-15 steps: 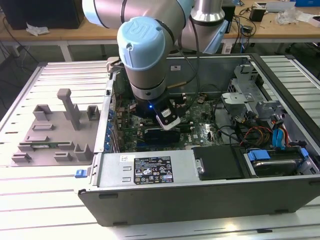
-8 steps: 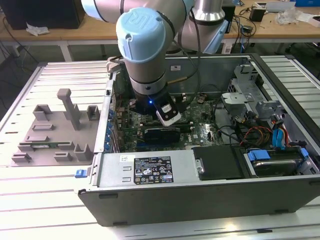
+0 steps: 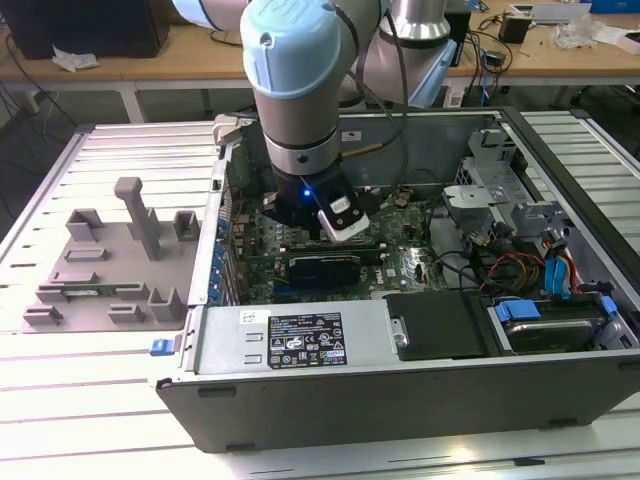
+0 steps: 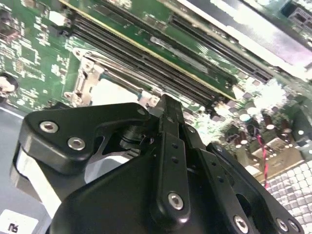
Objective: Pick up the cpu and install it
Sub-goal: 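Install the second cpu locking lever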
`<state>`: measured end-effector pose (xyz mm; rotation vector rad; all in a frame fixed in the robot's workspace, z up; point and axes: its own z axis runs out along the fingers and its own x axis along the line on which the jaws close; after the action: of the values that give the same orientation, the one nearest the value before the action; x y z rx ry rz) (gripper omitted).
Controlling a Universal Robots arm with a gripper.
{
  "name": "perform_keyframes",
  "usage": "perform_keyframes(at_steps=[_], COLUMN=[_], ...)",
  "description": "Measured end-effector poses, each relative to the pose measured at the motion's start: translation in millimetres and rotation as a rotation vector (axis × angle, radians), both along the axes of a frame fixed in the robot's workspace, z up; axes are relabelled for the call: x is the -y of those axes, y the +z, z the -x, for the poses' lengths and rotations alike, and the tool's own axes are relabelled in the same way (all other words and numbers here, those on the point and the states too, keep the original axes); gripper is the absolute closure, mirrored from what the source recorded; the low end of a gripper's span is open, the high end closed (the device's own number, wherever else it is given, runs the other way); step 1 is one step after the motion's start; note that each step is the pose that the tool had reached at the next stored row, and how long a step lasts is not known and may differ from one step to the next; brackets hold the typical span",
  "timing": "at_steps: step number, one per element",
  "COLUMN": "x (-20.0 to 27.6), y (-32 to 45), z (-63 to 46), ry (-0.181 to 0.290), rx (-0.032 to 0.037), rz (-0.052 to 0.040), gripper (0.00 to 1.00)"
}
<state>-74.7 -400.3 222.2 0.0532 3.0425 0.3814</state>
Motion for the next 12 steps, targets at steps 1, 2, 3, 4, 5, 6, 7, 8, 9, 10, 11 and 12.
perform_keyframes(at_steps=[1,2,3,4,5,6,7,8,9,10,11,12], x=[-0.6,-1.4,-2.0,-3.2,-4.9,-6.5,-9.4,-12.1,-14.5,-19.3,-22.7,-24.9], y=[0.0,0.0,0.0,0.0,0.0,0.0,-0.1,-0.1,-0.1,-0.2,-0.3,-0.3], z=[-2.6,-6.4,-9.1,-13.2,-16.7,-18.9,-21.6,-23.1,-24.3,-26.4,-28.1,-29.5], ry=[-0.002,-0.003,-0.005,-0.006,-0.007,-0.007,-0.008,-0.008,-0.008,-0.008,-0.008,-0.008], rx=[-0.0001,-0.0001,-0.0001,-0.0001,-0.0001,-0.0001,-0.0001,-0.0001,-0.0001,-0.0001,-0.0001,-0.0001], rz=[0.0000,0.0000,0.0000,0.0001,0.0000,-0.0001,-0.0001,-0.0001,0.0000,0.0000,0.0001,0.0004], gripper=[0.89,0.89,0.89,0.89,0.89,0.89,0.89,0.89,0.89,0.89,0.89,0.89])
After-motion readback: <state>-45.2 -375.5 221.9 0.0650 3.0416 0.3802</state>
